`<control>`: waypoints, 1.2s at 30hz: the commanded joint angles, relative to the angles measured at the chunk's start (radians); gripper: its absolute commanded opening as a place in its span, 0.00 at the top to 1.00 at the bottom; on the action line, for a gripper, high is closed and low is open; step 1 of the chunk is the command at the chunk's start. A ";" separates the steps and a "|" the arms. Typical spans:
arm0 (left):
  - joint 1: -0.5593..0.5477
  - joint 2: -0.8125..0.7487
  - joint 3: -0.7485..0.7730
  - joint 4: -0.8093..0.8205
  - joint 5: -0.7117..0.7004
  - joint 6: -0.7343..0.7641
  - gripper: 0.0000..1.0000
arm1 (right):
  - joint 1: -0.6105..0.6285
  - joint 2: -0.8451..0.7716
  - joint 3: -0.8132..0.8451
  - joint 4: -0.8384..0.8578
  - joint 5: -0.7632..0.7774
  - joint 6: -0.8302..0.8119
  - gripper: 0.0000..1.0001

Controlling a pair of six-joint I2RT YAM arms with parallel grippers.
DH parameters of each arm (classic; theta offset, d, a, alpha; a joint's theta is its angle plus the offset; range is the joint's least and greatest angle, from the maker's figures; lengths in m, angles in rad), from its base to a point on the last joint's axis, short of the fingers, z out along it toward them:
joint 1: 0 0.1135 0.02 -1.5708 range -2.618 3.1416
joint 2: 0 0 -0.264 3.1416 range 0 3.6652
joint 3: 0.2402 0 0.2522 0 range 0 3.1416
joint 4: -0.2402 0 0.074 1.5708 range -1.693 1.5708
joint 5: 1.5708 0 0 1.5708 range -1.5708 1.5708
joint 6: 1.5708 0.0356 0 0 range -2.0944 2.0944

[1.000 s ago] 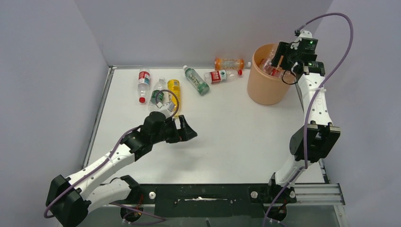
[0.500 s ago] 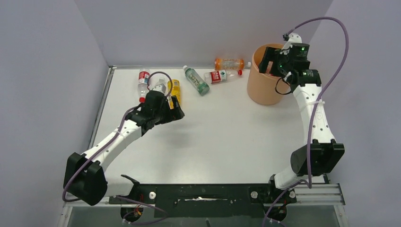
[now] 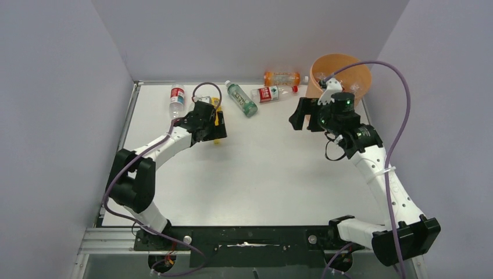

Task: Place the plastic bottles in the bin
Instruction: Place the plastic bottle in the trash bin, then pick up the plastic bottle at the center of the board.

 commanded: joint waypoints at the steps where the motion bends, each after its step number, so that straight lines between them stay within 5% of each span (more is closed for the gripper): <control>1: 0.007 0.063 0.088 0.085 -0.092 0.051 0.12 | 0.066 -0.060 -0.127 0.089 0.015 0.047 0.10; 20: -0.017 0.356 0.245 0.107 -0.196 0.052 0.15 | 0.124 -0.220 -0.491 0.178 -0.021 0.099 0.11; 27: -0.025 0.396 0.256 0.091 -0.179 0.046 0.44 | 0.125 -0.211 -0.497 0.181 -0.031 0.070 0.11; 33: -0.026 0.351 0.227 0.068 -0.135 0.034 0.79 | 0.126 -0.213 -0.490 0.177 -0.038 0.054 0.11; 36: -0.028 0.311 0.195 0.064 -0.106 0.025 0.83 | 0.126 -0.211 -0.480 0.168 -0.035 0.043 0.11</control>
